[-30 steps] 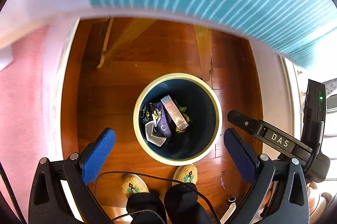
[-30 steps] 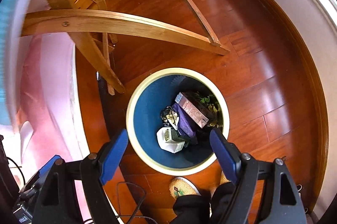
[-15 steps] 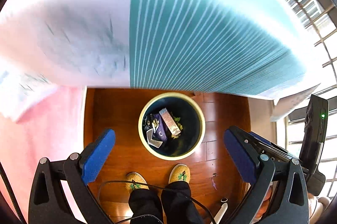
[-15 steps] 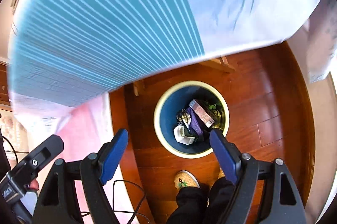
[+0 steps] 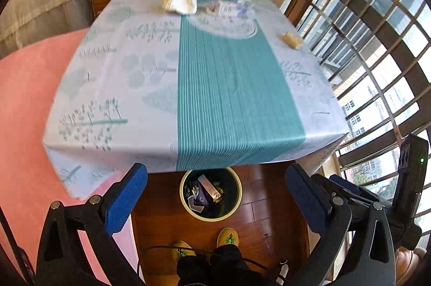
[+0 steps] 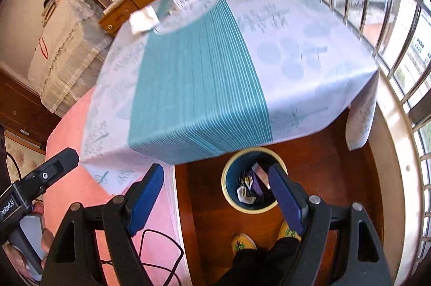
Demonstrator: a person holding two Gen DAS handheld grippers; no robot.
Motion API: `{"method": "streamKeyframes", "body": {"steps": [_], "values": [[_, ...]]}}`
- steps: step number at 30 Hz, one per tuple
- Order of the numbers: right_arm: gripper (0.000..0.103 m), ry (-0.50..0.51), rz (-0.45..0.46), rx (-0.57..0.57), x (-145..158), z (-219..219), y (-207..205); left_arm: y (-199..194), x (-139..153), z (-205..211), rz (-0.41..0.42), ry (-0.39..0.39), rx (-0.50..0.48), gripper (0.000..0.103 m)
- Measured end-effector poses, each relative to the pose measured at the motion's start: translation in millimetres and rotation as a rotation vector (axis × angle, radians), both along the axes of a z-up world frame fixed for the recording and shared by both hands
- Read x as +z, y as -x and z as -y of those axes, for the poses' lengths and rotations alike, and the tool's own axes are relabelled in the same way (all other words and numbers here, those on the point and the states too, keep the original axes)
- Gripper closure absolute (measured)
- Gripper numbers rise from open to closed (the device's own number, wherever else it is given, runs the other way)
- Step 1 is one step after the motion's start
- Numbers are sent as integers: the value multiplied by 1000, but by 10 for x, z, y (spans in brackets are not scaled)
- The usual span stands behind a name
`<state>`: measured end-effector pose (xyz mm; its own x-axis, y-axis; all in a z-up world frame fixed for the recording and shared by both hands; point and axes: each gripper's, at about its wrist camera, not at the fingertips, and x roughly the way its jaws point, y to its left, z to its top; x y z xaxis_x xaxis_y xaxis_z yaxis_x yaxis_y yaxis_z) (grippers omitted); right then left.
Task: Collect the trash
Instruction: 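Raise both tools back toward the table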
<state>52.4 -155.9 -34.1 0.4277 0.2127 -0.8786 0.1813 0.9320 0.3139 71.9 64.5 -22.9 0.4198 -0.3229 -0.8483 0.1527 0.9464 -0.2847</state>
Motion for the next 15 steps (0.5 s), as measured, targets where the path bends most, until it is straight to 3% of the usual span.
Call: {"method": "streamKeyframes", "body": {"steps": [8,15], "values": [[22,70,175,-20,813,-51,-154,-88,779,-135,149,10,-59,1],[23,119,276,-22,1211,18,-368,-345,1117,-117,218,-18,-105,1]]}}
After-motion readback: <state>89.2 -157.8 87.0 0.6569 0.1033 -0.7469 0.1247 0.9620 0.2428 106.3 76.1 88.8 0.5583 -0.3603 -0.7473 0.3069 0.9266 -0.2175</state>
